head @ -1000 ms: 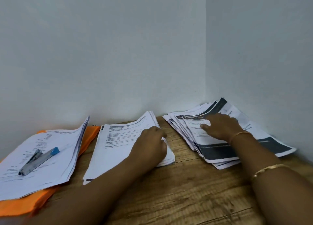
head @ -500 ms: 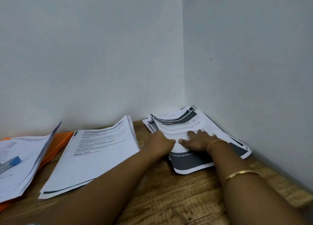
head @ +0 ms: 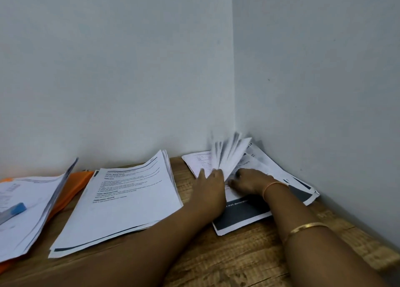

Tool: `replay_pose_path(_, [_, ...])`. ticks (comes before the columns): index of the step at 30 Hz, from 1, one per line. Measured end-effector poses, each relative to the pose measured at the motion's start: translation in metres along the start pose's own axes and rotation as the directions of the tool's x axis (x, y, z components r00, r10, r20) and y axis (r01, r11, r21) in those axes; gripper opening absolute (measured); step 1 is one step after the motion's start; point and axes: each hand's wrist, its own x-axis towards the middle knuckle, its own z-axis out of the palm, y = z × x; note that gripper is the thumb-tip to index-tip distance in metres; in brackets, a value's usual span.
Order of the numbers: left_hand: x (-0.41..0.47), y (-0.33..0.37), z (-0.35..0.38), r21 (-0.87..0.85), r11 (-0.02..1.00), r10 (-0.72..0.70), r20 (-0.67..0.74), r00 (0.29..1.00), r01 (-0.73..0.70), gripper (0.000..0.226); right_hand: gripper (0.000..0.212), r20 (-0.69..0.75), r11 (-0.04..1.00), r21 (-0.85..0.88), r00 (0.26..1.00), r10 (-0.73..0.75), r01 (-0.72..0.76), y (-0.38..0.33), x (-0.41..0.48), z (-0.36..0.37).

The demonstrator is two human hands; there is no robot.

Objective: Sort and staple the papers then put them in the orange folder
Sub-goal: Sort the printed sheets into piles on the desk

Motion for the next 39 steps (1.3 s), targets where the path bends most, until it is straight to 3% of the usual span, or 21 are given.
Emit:
replay_pose_path(5, [-0.007, 0.004, 0.001, -0.027, 0.982, 0.182, -0.068, 0.981, -0.184, 0.063, 0.038, -0.192, 0.961, 0.276, 0.981, 0.035, 0.020, 0.002, -0.003, -0.005])
replay_pose_path(10, [-0.013, 0.007, -0.005, 0.045, 0.959, 0.284, -0.068, 0.957, -0.281, 0.059, 0.025, -0.364, 0.858, 0.502, 0.874, 0.321, -0.106, 0.012, -0.006, -0.015])
replay_pose_path(16, [-0.010, 0.005, 0.000, 0.139, 0.953, 0.275, -0.030, 0.961, -0.269, 0.041, 0.025, -0.375, 0.827, 0.555, 0.860, 0.347, -0.091, 0.011, -0.009, -0.015])
replay_pose_path(25, [-0.009, 0.001, 0.001, 0.131, 0.945, 0.311, -0.088, 0.946, -0.299, 0.039, 0.048, -0.267, 0.576, 0.816, 0.911, 0.315, 0.041, 0.006, 0.015, -0.002])
replay_pose_path(33, [-0.009, 0.002, 0.003, 0.108, 0.926, 0.374, -0.112, 0.921, -0.363, 0.044, 0.047, -0.271, 0.400, 0.913, 0.856, 0.441, 0.082, 0.008, 0.015, -0.002])
replay_pose_path(36, [-0.009, 0.001, 0.003, 0.092, 0.927, 0.371, -0.106, 0.922, -0.363, 0.043, 0.052, -0.242, 0.368, 0.927, 0.863, 0.443, 0.071, 0.008, 0.013, -0.002])
replay_pose_path(39, [-0.009, -0.002, 0.002, 0.009, 0.946, 0.324, -0.111, 0.940, -0.325, 0.039, 0.043, -0.184, 0.314, 0.948, 0.902, 0.391, 0.058, 0.004, 0.009, -0.003])
